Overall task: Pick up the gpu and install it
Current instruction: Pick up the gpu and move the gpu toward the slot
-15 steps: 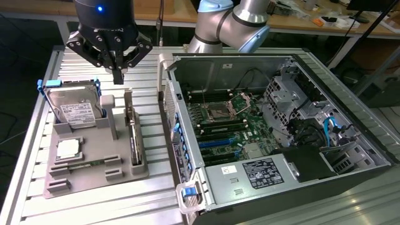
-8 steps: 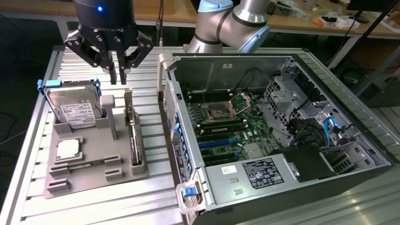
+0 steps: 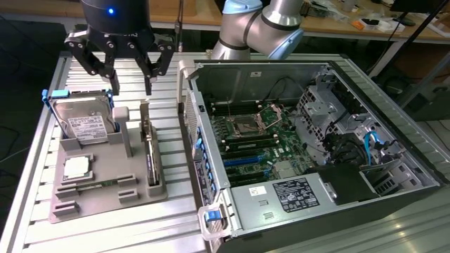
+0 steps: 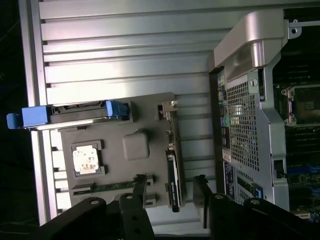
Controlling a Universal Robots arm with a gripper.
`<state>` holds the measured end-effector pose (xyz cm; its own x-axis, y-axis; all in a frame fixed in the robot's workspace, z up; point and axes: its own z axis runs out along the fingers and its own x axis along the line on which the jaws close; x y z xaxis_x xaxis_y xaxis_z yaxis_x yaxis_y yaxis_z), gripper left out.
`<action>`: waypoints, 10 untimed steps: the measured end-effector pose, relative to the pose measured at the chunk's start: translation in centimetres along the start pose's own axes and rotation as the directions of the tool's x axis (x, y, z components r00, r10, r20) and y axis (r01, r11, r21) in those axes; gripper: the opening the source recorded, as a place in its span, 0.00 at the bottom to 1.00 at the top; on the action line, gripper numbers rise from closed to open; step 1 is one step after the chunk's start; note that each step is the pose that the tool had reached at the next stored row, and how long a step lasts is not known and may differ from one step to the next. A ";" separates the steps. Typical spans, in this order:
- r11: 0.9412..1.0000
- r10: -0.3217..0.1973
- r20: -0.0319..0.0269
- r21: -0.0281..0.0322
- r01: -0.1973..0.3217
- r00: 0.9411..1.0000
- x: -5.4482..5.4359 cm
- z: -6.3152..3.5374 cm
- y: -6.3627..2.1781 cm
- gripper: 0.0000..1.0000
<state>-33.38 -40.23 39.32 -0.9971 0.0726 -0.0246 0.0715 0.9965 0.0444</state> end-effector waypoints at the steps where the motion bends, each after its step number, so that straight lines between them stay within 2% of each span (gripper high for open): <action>1: 1.000 0.000 0.000 0.000 0.000 1.000 0.0 0.00 -0.01 0.54; 2: 1.000 0.000 0.000 0.000 0.000 1.000 0.0 -0.01 -0.03 0.54; 3: 1.000 -0.004 0.000 0.000 0.004 1.000 0.0 0.00 -0.04 0.60; 6: 0.998 -0.056 -0.003 -0.002 0.056 0.998 0.0 0.01 -0.05 0.60; 8: 0.994 -0.107 -0.005 -0.003 0.107 0.994 0.0 0.02 -0.05 0.60; 10: 0.992 -0.129 -0.005 -0.004 0.129 0.992 0.0 0.08 -0.07 0.60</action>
<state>-33.34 -40.30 39.24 -0.9981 -0.0567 -0.0248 -0.0578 0.9973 0.0448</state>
